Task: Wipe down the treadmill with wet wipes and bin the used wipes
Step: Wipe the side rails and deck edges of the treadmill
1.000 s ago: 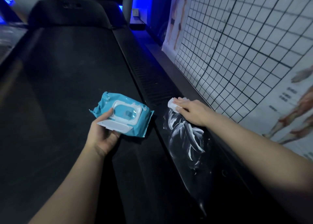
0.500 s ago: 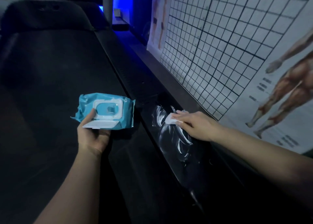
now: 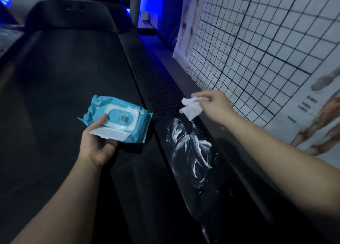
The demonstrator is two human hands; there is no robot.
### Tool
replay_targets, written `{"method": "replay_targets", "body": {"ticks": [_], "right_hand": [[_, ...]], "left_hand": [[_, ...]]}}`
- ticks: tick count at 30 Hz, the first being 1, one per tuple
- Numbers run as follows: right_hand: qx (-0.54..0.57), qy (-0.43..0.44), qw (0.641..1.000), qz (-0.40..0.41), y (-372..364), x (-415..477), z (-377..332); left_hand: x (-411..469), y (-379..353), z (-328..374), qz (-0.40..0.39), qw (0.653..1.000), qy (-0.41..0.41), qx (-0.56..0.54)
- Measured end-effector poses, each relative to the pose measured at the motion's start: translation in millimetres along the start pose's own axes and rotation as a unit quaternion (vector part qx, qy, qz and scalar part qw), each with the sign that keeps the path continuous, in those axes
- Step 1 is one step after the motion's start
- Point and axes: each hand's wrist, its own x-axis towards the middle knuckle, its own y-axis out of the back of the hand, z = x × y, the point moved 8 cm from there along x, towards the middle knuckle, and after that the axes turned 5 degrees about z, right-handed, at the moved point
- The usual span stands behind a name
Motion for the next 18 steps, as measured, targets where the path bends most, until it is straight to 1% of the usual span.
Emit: {"method": "replay_targets", "body": {"ticks": [1,3,5,7,12,16,18], "right_hand": [[-0.048,0.019,0.998,-0.048,-9.8,-3.3,5.1],[-0.155,0.094,0.975,-0.128,-26.2,-13.1,8.7],[-0.197,0.157,0.954,-0.164,-34.2,-19.3,9.2],[-0.215,0.181,0.944,-0.176,-35.3,-22.6,6.6],[-0.248,0.196,0.932,-0.179,-29.5,-31.4,7.3],[-0.28,0.171,0.913,-0.242,-23.0,-28.5,2.9],[-0.296,0.163,0.91,-0.238,-19.0,-21.3,-1.5]], "left_hand": [[-0.6,-1.2,0.1,-0.002,1.0,-0.002,0.0],[-1.8,-2.5,-0.8,-0.003,1.0,-0.003,0.0],[-3.3,-3.3,-1.1,0.002,1.0,-0.001,0.002],[-3.5,-3.7,-1.1,0.003,1.0,0.0,0.008],[-0.8,-3.7,-2.1,-0.014,1.0,0.003,0.016],[-0.2,-2.8,-3.6,-0.021,1.0,0.007,0.02],[0.5,-1.7,-4.2,-0.015,0.999,0.006,0.027]]}}
